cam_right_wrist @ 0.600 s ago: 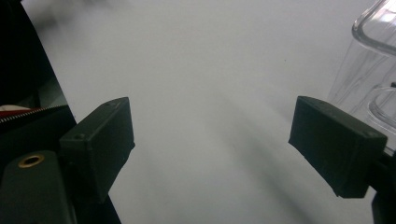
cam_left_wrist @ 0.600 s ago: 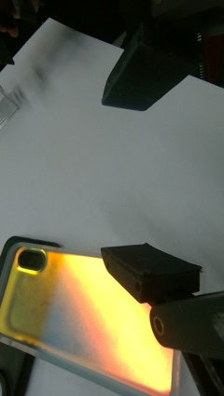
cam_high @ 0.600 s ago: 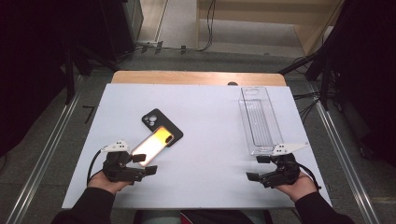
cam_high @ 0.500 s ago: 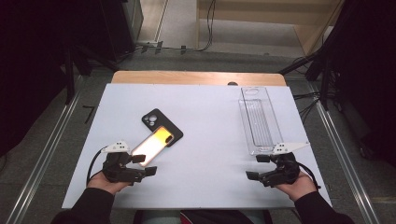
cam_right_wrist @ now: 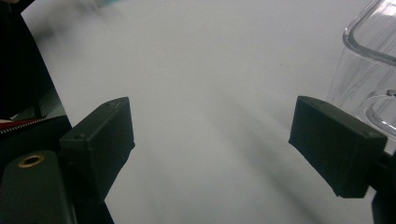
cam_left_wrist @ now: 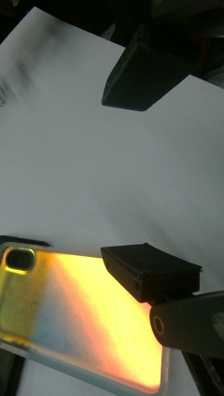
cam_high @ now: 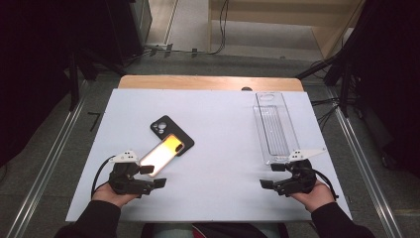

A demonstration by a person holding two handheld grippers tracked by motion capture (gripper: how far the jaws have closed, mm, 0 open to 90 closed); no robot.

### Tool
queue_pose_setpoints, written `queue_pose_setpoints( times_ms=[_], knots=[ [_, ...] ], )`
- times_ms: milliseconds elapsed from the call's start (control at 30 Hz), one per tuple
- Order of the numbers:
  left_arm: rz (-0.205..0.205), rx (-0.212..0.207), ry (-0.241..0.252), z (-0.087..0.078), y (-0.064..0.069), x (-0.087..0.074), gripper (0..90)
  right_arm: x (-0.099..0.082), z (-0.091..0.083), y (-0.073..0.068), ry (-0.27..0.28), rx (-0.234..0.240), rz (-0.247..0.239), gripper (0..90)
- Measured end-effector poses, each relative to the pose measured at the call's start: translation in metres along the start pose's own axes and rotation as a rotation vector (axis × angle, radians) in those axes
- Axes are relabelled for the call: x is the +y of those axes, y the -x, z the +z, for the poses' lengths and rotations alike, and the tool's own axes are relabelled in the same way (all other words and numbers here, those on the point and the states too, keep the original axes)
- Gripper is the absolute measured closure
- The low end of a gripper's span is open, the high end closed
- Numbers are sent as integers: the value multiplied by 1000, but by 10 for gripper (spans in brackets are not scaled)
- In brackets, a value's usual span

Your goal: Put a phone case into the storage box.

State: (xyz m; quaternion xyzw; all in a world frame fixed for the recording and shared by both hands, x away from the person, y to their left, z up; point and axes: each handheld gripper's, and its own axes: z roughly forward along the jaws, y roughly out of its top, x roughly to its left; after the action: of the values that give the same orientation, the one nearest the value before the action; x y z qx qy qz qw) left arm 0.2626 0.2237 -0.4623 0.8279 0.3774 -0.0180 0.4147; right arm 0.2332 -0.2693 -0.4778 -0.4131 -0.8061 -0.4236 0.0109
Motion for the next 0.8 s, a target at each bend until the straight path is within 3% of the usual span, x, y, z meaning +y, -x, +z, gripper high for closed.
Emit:
queue_pose_setpoints(
  times_ms=[100,267,800],
  knots=[
    [-12,-10,8,-1,-1,1,233,0,1,1,-5,-8,2,122],
    [-6,-2,8,0,0,2,233,0,-1,7,12,4,44,122],
    [2,-7,2,0,0,3,233,-1,1,1,5,3,30,122]
  ],
)
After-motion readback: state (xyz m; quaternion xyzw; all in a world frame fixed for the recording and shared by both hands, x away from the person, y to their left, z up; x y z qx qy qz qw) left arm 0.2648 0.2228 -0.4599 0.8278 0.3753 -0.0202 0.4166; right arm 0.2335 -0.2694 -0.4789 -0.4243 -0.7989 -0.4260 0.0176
